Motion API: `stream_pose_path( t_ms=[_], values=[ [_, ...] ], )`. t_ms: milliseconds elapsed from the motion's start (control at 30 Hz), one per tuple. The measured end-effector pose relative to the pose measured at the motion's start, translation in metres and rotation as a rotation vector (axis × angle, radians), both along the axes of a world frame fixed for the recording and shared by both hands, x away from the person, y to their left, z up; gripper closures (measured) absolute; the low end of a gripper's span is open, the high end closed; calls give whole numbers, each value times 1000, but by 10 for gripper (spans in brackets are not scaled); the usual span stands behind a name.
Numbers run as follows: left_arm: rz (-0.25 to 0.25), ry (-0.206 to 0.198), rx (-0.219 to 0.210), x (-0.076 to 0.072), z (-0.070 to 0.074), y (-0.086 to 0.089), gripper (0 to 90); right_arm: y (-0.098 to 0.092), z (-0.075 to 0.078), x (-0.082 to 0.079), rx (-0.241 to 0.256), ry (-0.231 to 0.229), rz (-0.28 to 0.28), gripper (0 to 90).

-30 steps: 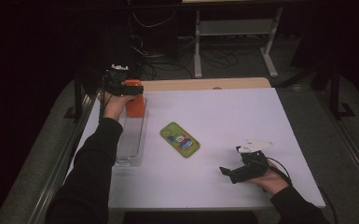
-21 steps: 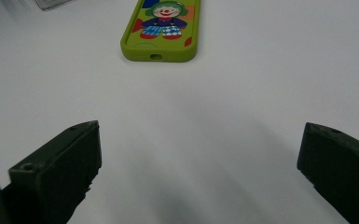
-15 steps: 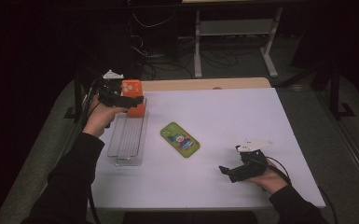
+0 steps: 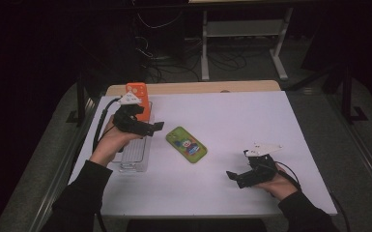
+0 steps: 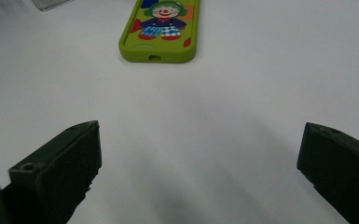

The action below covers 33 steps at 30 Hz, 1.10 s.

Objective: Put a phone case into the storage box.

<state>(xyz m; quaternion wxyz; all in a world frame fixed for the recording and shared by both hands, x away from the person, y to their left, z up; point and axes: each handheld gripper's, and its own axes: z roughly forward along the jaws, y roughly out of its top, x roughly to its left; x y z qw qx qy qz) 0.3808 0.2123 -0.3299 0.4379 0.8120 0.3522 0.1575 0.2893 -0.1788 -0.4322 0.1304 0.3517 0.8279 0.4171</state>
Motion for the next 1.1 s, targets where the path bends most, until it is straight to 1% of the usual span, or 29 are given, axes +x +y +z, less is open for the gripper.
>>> stream_pose_path(
  t_ms=[33, 67, 100, 133, 167, 233, 267, 300, 333, 367, 400, 433, 467, 500, 533, 567, 633, 667, 767, 800, 833, 867, 900, 967, 1100],
  values=[
    [-4, -1, 3, -4, -3, -3, 0, 0, 0, 0, 1, 2, -2, 0],
    [-24, -6, 26, -10, -8, -8, 0, 0, 0, 0, 2, 3, -2, 0],
    [-24, -6, 26, -10, -8, -8, 0, 0, 0, 0, 2, 4, -2, 0],
    [-30, 0, 22, -14, -12, -11, 0, 0, 0, 0, 2, 4, -2, 0],
    [-45, 0, 31, -17, -14, -12, 0, 0, 0, 1, 3, 2, -1, 0],
    [-57, 10, 14, -25, -20, -17, 0, 0, 0, 1, 4, 1, -4, 0],
    [-69, 8, 21, -27, -22, -17, 0, 0, 0, 1, 4, 1, -4, 0],
    [-81, 12, 20, -33, -27, -21, 0, 0, 0, 1, 12, 2, -11, 0],
    [-81, 12, 20, -33, -27, -21, 0, -1, 0, 2, 12, 0, -12, 0],
    [-102, 18, 26, -39, -31, -23, 0, -1, 1, 2, 14, 3, -17, 0],
    [-102, 18, 26, -39, -31, -23, 0, -1, 1, 2, 14, 3, -17, 0],
    [-111, 20, 29, -42, -34, -24, 0, -1, 1, 2, 13, 4, -21, 0],
    [-125, 21, 41, -45, -36, -25, 0, -1, 1, 2, 13, 2, -25, 0],
    [-139, 27, 39, -51, -41, -28, 0, -2, 1, 2, 14, 2, -27, 0],
    [-139, 27, 39, -51, -41, -28, 0, -1, 1, 1, 17, 4, -28, 0],
    [-150, 29, 51, -53, -44, -30, 0, -1, 1, 1, 17, 4, -28, 0],
    [-159, 41, 45, -58, -49, -34, 0, -2, 2, 1, 16, 4, -28, 0],
    [-163, 37, 45, -60, -51, -36, 0, -2, 2, 1, 18, 4, -31, 0],
    [-181, 31, 71, -65, -57, -40, 0, -3, 2, 1, 20, -1, -34, 0],
    [-176, 35, 57, -66, -59, -42, 0, -3, 2, 1, 20, -3, -36, 0],
    [-195, 33, 79, -66, -62, -43, 0, -3, 2, 2, 17, -2, -37, 0],
    [-195, 33, 79, -66, -62, -43, 0, -2, 3, 1, 18, 0, -39, 0],
    [-188, 39, 67, -67, -63, -44, 0, -2, 3, 2, 18, 1, -37, 0],
    [-203, 34, 92, -66, -63, -43, 0, -1, 4, 2, 22, 0, -33, 0],
    [-208, 42, 88, -67, -64, -44, 0, 2, 8, 3, 34, -5, -27, 0]
  ],
)
